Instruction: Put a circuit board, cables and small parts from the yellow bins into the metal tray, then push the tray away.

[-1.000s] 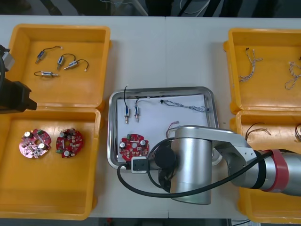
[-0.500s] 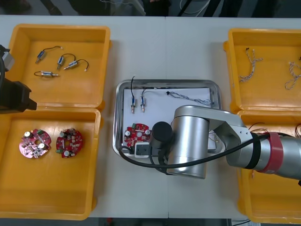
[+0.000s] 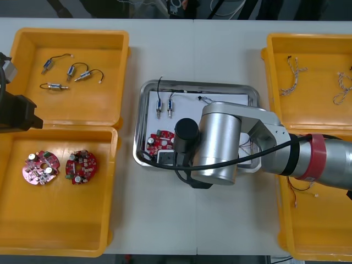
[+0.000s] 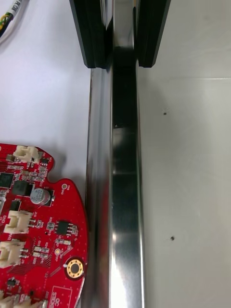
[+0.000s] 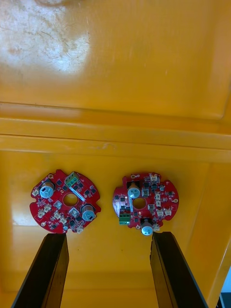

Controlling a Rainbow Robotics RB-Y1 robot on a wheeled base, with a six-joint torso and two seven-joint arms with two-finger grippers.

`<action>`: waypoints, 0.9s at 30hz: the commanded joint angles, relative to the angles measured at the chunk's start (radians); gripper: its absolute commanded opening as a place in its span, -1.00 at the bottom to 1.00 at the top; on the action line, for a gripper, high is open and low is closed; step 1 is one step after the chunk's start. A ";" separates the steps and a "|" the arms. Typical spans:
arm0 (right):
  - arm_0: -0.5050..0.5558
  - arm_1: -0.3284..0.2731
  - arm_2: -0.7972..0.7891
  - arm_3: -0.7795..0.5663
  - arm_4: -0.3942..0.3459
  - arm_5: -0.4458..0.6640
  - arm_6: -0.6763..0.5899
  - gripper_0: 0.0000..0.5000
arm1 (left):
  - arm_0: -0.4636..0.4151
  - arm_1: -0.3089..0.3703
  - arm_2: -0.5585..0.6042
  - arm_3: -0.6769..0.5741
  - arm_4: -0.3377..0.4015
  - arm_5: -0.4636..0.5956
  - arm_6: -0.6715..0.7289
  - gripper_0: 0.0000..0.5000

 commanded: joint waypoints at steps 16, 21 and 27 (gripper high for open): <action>-0.174 0.045 -0.023 0.177 -0.079 -0.086 0.104 -1.00 | 0.017 0.047 0.033 -0.033 0.008 0.006 -0.075 1.00; -0.203 0.045 -0.023 0.209 -0.089 -0.122 0.132 -1.00 | 0.017 0.047 0.033 -0.033 0.008 0.006 -0.075 1.00; -0.218 0.045 -0.023 0.210 -0.033 -0.148 0.159 -1.00 | 0.017 0.047 0.033 -0.033 0.008 0.006 -0.075 1.00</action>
